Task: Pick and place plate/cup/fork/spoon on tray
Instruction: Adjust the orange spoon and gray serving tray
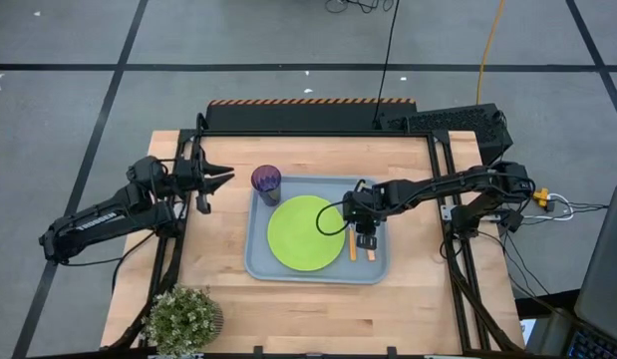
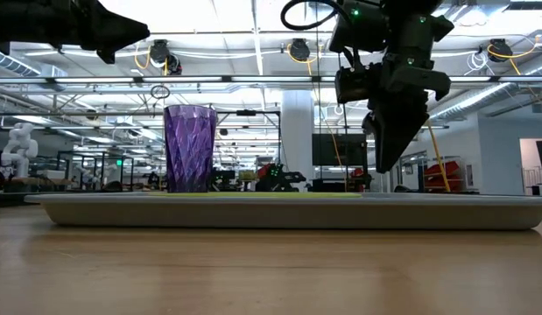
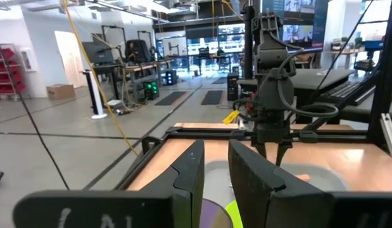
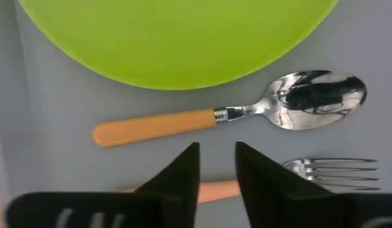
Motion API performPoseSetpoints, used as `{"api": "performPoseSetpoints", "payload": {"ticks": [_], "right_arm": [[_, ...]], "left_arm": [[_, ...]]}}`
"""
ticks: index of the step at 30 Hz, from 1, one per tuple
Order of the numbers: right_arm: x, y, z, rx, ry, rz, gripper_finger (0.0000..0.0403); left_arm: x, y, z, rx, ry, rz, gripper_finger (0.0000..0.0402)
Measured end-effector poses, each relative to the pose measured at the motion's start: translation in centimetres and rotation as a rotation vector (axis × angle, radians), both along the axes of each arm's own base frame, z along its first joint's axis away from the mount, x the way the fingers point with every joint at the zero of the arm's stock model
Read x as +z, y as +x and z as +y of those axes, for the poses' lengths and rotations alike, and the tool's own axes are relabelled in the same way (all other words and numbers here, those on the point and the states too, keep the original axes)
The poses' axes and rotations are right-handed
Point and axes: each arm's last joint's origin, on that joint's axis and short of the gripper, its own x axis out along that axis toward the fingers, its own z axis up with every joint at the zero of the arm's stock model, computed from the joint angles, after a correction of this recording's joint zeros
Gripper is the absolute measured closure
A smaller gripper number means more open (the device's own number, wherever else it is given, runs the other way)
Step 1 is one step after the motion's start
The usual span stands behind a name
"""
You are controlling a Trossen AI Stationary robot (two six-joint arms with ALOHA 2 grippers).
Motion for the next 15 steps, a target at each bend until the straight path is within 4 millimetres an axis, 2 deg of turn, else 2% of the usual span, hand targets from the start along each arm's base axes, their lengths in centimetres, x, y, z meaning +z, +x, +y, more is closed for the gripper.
{"api": "performPoseSetpoints", "payload": {"ticks": [6, 15], "right_arm": [[-0.07, -0.26, 0.0, -0.009, 0.003, 0.028, 0.0395], [-0.11, -0.4, -0.79, -0.028, -0.027, 0.042, 0.0402]], "left_arm": [[0.01, 0.0, 0.01, 0.004, -0.003, -0.002, 0.0325], [0.22, -0.02, 0.01, 0.004, 0.01, -0.021, 0.0325]]}}
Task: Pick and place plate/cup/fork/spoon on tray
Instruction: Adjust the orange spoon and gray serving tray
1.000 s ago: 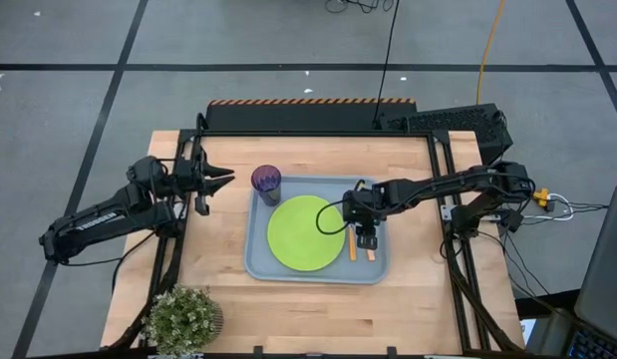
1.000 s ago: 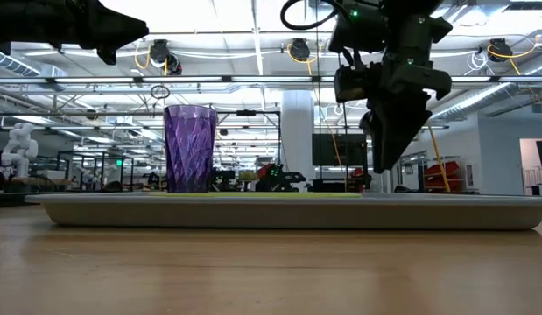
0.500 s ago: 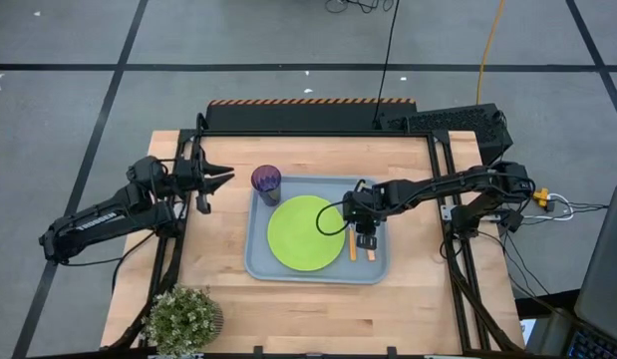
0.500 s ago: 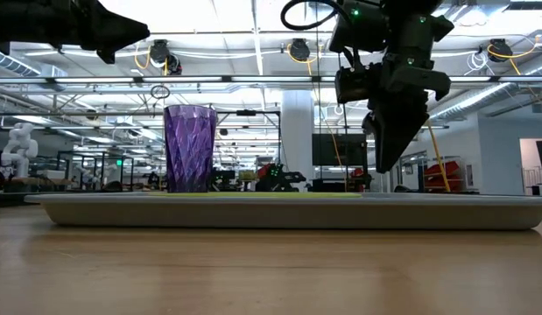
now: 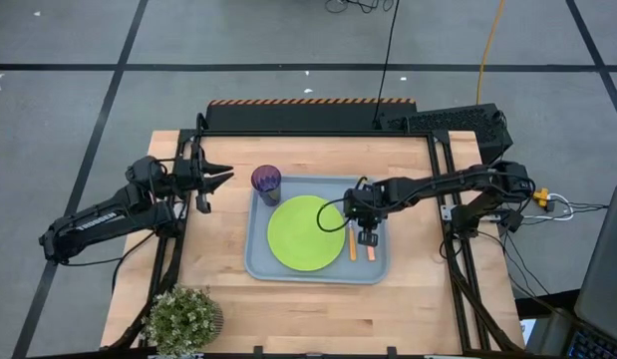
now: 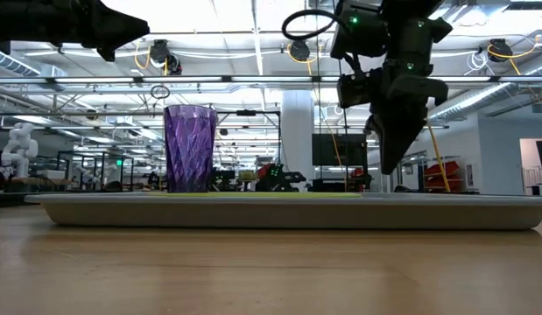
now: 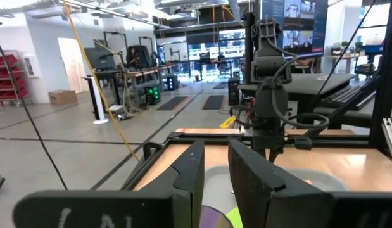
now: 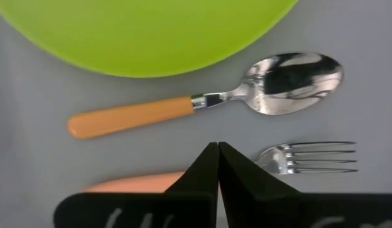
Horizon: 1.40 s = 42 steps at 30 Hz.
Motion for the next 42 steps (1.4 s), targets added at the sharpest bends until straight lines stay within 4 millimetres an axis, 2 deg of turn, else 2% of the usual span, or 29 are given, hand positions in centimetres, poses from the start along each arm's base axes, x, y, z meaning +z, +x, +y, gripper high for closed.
{"api": "performPoseSetpoints", "payload": {"ticks": [17, 19, 29, 36, 42], "right_arm": [[-0.1, -0.8, -2.7, 0.014, 0.021, 0.055, 0.0403], [-0.1, -0.6, -2.7, 0.028, 0.058, 0.03, 0.0403], [-0.1, 0.8, -2.0, 0.099, 0.027, -0.087, 0.0403], [-2.5, 1.4, -2.1, 0.123, 0.034, -0.008, 0.0403], [-2.4, 1.1, -2.1, 0.123, 0.037, 0.008, 0.0403]], "left_arm": [[0.0, 0.0, 0.0, 0.0, -0.001, 0.001, 0.0325], [0.0, 0.0, 0.0, 0.0, -0.001, 0.001, 0.0325], [0.0, 0.0, 0.0, -0.001, -0.016, -0.001, 0.0325], [0.0, 0.0, 0.0, -0.001, -0.016, -0.001, 0.0325], [0.0, 0.0, 0.0, -0.001, -0.015, 0.0, 0.0325]]}}
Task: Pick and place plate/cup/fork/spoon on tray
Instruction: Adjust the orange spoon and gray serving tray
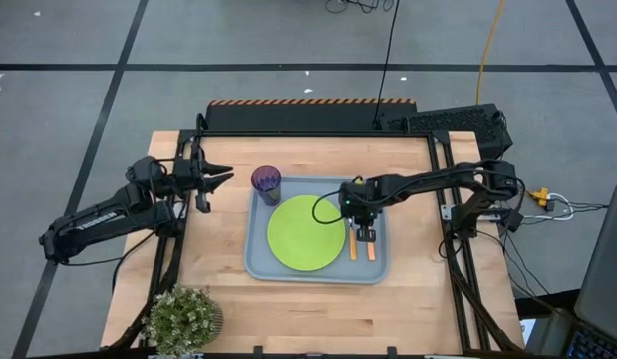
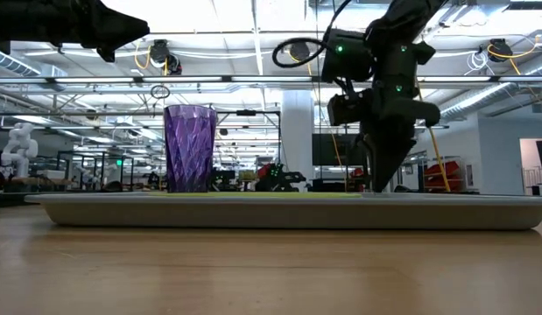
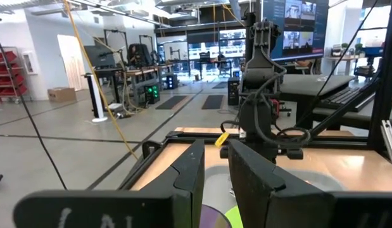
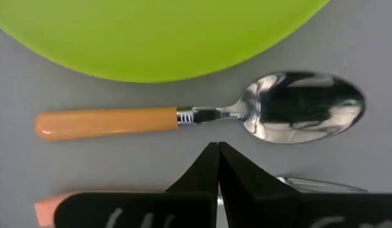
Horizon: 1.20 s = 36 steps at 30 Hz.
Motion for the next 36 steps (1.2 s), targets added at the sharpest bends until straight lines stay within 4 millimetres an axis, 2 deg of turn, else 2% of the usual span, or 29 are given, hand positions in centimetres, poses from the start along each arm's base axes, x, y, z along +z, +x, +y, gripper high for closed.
{"api": "performPoseSetpoints", "payload": {"ticks": [13, 36], "right_arm": [[0.4, 0.0, 1.1, 0.026, 0.053, -0.012, 0.0403], [0.4, 0.0, 1.1, 0.042, 0.051, -0.013, 0.0403]], "left_arm": [[0.0, 0.0, 0.0, -0.001, -0.008, -0.001, 0.0325], [0.0, 0.0, 0.0, -0.001, -0.009, 0.002, 0.0325]]}}
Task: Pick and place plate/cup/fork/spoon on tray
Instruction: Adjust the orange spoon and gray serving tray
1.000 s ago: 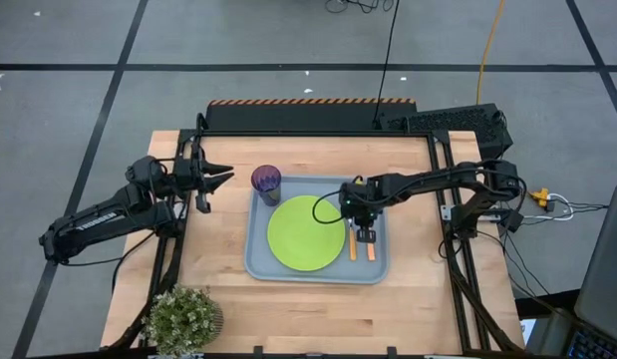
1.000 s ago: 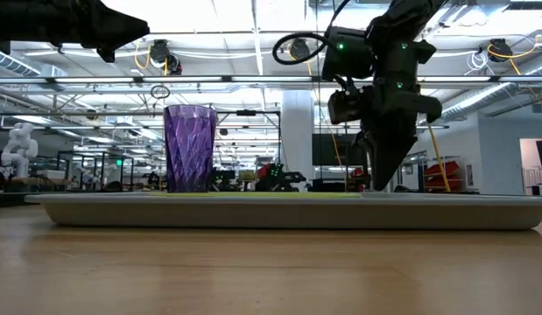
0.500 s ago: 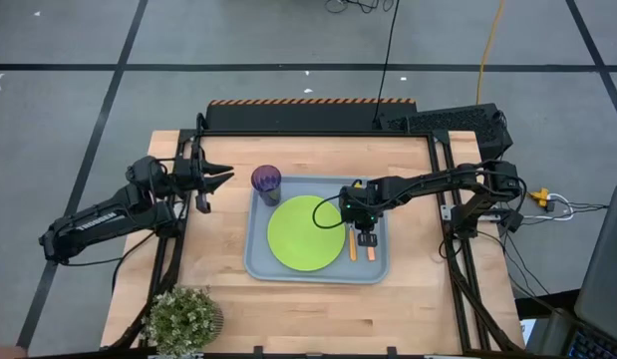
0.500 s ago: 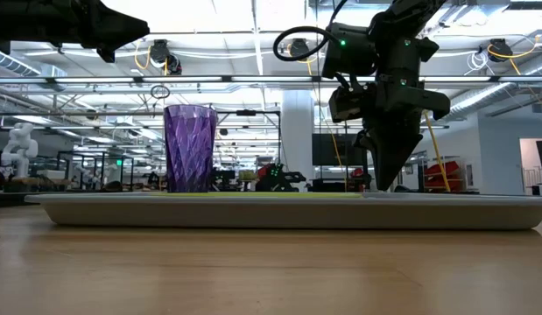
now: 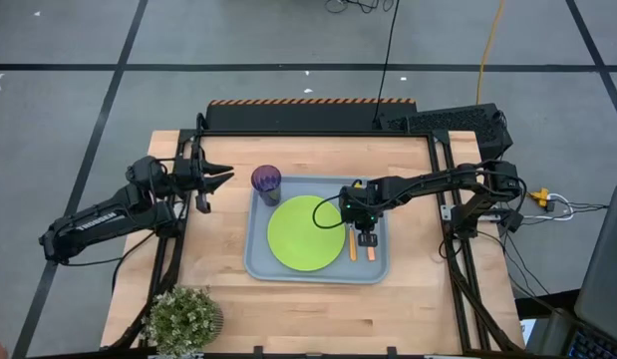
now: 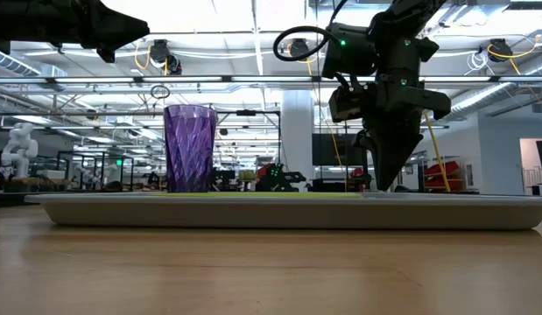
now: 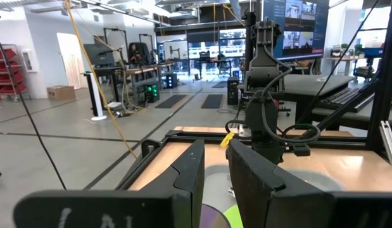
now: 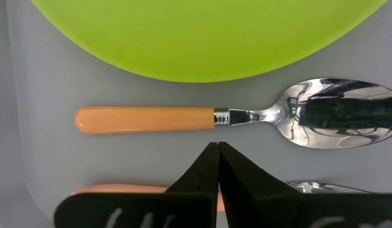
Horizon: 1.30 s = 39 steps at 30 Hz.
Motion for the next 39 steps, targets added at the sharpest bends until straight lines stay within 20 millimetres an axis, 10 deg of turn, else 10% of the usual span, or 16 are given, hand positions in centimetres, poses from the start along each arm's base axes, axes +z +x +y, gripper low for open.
{"api": "performPoseSetpoints", "payload": {"ticks": [39], "right_arm": [[0.13, 0.51, 0.91, -0.026, 0.014, -0.041, 0.0403]], "left_arm": [[0.08, -0.01, 0.0, 0.0, 0.007, -0.007, 0.0325]]}}
